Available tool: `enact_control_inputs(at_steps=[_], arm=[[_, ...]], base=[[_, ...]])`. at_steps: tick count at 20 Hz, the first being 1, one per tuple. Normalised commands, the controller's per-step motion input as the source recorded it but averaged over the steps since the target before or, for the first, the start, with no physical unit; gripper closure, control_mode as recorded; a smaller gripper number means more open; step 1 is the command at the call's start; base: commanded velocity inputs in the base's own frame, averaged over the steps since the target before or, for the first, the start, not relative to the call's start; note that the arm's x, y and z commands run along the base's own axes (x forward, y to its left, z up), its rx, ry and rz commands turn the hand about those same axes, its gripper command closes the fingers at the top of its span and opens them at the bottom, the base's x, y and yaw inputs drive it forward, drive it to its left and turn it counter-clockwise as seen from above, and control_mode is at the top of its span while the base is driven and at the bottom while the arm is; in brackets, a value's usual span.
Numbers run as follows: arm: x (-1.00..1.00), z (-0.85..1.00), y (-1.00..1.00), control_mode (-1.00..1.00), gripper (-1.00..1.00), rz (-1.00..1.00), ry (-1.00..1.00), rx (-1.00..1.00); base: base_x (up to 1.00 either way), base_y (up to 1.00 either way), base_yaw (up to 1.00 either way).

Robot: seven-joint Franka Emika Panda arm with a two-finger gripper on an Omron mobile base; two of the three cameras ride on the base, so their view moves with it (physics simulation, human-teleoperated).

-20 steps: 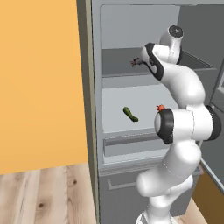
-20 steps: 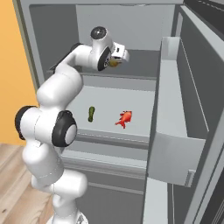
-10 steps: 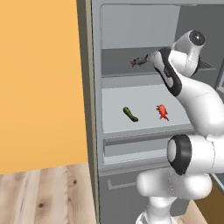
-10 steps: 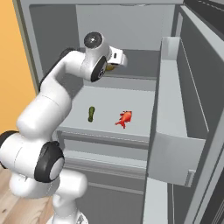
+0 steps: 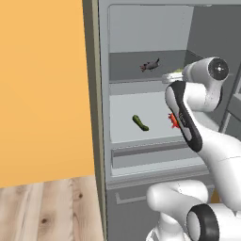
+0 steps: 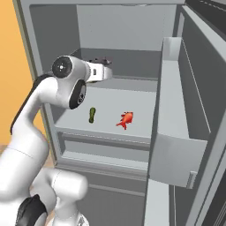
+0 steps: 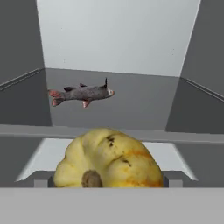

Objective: Place one squash and one fish in each tupperware on the nearby counter, to pack two identical lunches.

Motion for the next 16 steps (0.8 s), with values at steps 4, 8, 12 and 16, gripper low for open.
enact_control_inputs(at_steps=[4,8,12,16], arm=[[-0.86,0.0,0.06,-1.0,1.0,0.0,0.0,-0.01],[-0.56,0.0,0.02,1.0,1.0,0.03,0.0,-0.01],[0.0,0.0,0.0,1.0,1.0,0.0,0.0,0.0],[0.0,0.0,0.0,1.0,1.0,0.0,0.0,0.0]], base=[[0.0,0.0,0.0],[-0.09,0.0,0.02],[-0.91,0.12,0.08],[-0.8,0.42,0.4]])
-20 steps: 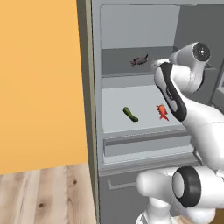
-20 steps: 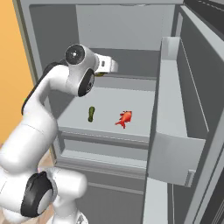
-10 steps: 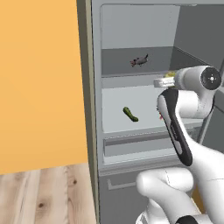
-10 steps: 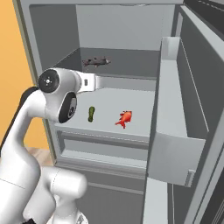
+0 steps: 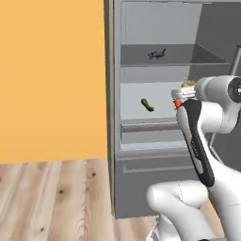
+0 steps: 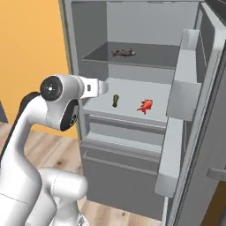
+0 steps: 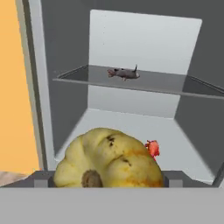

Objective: Place one squash and one fish in each tupperware on the nearby counter, to pack two identical lunches.

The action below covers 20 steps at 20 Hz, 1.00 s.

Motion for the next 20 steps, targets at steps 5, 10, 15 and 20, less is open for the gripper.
enact_control_inputs(at_steps=[5,10,15,20], arm=[[0.0,0.0,0.0,1.0,1.0,0.0,0.0,0.0],[0.0,0.0,0.0,1.0,1.0,0.0,0.0,0.0],[0.0,0.0,0.0,1.0,1.0,0.0,0.0,0.0],[0.0,0.0,0.0,1.0,1.0,0.0,0.0,0.0]], base=[[-0.24,0.69,0.63],[0.0,0.49,0.66],[0.0,0.61,0.61],[0.0,0.72,0.53]])
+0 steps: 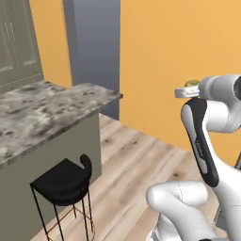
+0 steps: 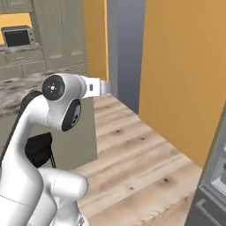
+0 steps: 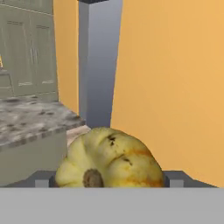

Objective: Place one squash and one fish in each tupperware on the nearby counter, to pack two identical lunches.

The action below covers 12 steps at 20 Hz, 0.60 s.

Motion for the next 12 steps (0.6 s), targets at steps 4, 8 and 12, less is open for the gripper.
enact_control_inputs(at_steps=[4,8,12], arm=[[0.0,0.0,0.0,1.0,1.0,0.0,0.0,0.0],[0.0,0.0,0.0,1.0,1.0,0.0,0.0,0.0],[0.0,0.0,0.0,1.0,1.0,0.0,0.0,0.0]], base=[[0.07,0.97,0.41],[0.06,1.0,0.35],[-0.1,1.0,0.35]])
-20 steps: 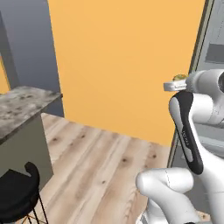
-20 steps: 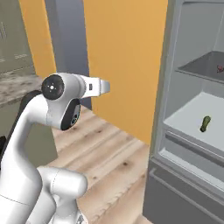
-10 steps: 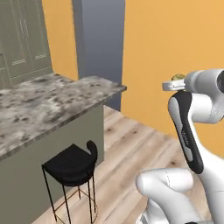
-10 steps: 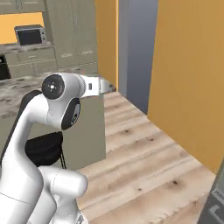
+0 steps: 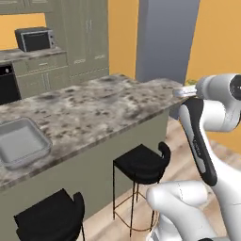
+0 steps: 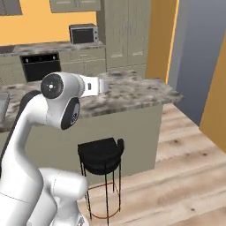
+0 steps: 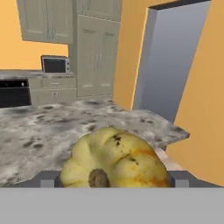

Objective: Place one squash and one fish in each tupperware on the nearby counter, to pack two identical lunches.

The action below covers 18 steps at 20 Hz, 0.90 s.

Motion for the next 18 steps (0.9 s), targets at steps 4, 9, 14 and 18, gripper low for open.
enact_control_inputs(at_steps=[4,9,14,18], arm=[[0.0,0.0,0.0,1.0,1.0,0.0,0.0,0.0],[0.0,0.0,0.0,1.0,1.0,0.0,0.0,0.0],[0.0,0.0,0.0,1.0,1.0,0.0,0.0,0.0],[0.0,0.0,0.0,1.0,1.0,0.0,0.0,0.0]], base=[[-0.44,1.0,0.35],[-0.36,1.0,0.32],[0.26,0.87,0.24],[0.89,0.12,0.31]])
